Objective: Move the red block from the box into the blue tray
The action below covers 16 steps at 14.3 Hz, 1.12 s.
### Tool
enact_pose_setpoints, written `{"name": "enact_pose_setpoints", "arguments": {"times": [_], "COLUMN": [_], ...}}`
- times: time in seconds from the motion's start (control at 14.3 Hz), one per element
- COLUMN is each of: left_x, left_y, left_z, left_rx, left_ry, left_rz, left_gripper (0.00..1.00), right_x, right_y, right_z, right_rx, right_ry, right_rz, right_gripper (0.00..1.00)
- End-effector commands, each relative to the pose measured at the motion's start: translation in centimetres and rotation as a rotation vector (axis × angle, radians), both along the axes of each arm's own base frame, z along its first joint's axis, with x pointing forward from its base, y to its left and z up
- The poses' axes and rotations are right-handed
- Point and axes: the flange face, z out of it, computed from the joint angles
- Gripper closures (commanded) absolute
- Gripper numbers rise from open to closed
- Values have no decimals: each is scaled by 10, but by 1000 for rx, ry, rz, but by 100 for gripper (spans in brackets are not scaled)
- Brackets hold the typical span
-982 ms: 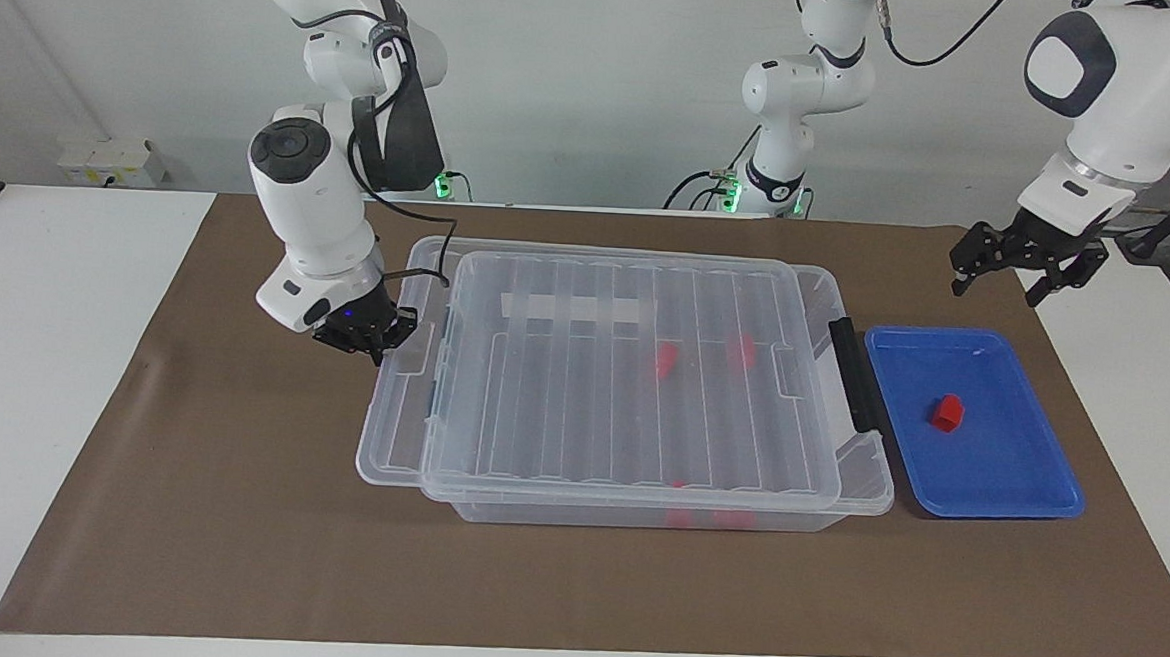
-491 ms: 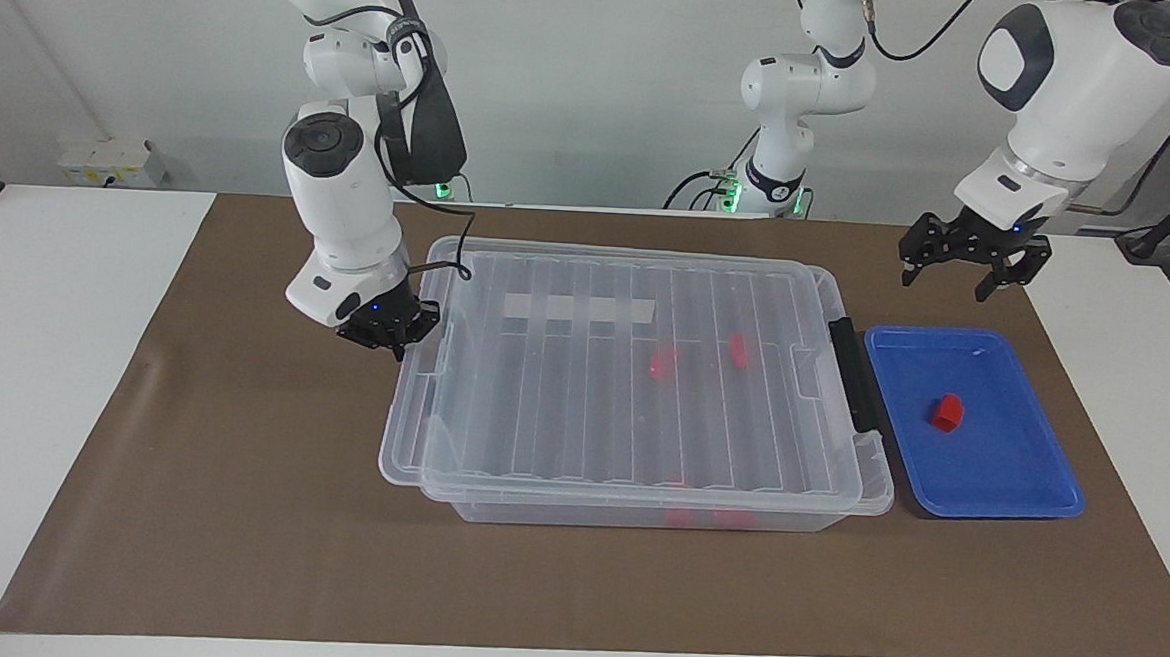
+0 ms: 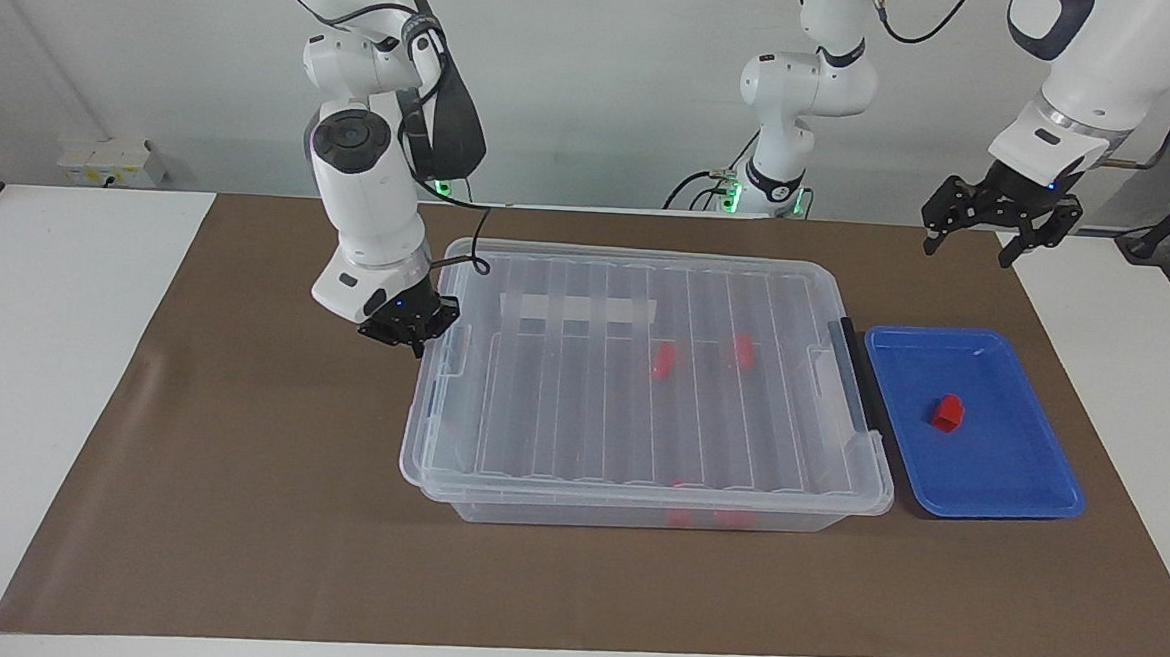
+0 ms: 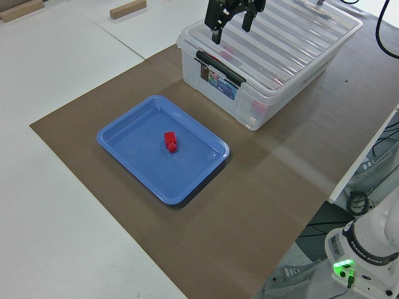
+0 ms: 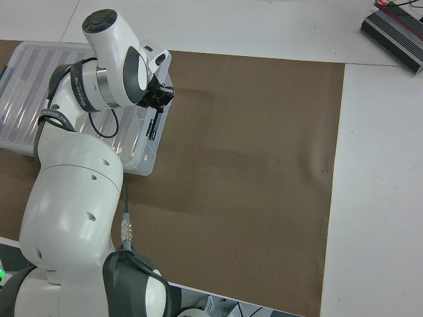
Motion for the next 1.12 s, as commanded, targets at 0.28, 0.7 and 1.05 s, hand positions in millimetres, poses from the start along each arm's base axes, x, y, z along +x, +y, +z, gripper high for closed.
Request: {"name": "enact_pose_setpoints", "arguments": {"times": [0.28,0.7,1.05], "left_x": [-1,-1,-1], "left_y": [-10,-8,-11], "left_z": [22,20,22], "left_rx": [22,19,19], "left_ry": [36,28,21], "left_rz": [-7,-7,-10], "left_gripper": [0,0,0], "right_x": [-9,-7,-9], "right_y": [-7,-55,-110], "right_z": [-5,20,45], "right_rx": [1,3,4], "right_ry": [27,6,-20], "right_rz": [4,-76,-174], "right_gripper": [100,100,90]}}
